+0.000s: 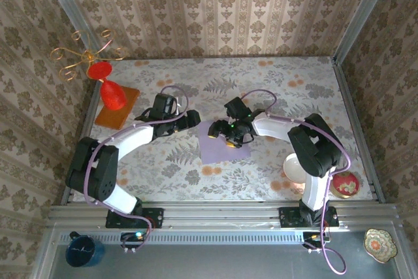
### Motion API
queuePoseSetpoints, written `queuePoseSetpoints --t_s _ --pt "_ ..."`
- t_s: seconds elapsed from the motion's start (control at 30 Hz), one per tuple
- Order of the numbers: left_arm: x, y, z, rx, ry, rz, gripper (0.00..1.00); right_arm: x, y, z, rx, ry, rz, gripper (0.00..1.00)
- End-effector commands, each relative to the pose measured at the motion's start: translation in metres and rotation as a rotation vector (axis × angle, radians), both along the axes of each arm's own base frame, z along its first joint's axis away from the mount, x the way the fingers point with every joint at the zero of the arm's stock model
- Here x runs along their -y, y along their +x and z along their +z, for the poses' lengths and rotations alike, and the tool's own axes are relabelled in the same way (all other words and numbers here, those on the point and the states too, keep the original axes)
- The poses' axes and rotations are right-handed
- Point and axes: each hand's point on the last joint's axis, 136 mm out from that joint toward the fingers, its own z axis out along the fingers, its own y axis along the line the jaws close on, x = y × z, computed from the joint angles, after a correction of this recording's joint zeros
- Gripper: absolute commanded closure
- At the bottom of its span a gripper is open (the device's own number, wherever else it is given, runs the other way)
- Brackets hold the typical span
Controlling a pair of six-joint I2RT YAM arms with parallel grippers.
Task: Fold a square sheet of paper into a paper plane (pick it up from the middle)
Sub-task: Move the square sheet of paper to the center of the table.
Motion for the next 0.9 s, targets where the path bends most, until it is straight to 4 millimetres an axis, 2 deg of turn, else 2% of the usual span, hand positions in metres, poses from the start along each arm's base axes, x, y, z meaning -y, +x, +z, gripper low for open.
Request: queuePoseSetpoints --t_s 0.0,0.1,0.23,0.37,0.53,0.87 --pt "0.019 -0.011 -0.003 -0.057 -0.042 0.011 0.16 0.025 0.012 0.032 0.058 0.021 -0.045 0.17" --pt "0.034 -0.024 -0.008 -0.103 -0.059 0.015 0.19 0.058 0.015 0.030 0.068 -0.015 -0.052 0.21" --pt "0.052 -0.039 -0.013 -0.143 -0.066 0.024 0.20 0.076 0.011 0.021 0.038 -0.076 0.043 0.30" --pt "0.059 -0.047 -0.021 -0.161 -0.064 0.055 0.21 0.076 0.012 0.010 0.012 -0.113 0.103 0.38" --pt "0.073 -0.047 -0.031 -0.190 -0.069 0.040 0.21 0.069 0.018 -0.002 -0.023 -0.096 0.117 0.46" --pt "0.085 -0.042 -0.042 -0.205 -0.063 0.020 0.19 0.073 0.014 -0.024 -0.065 -0.125 0.116 0.53"
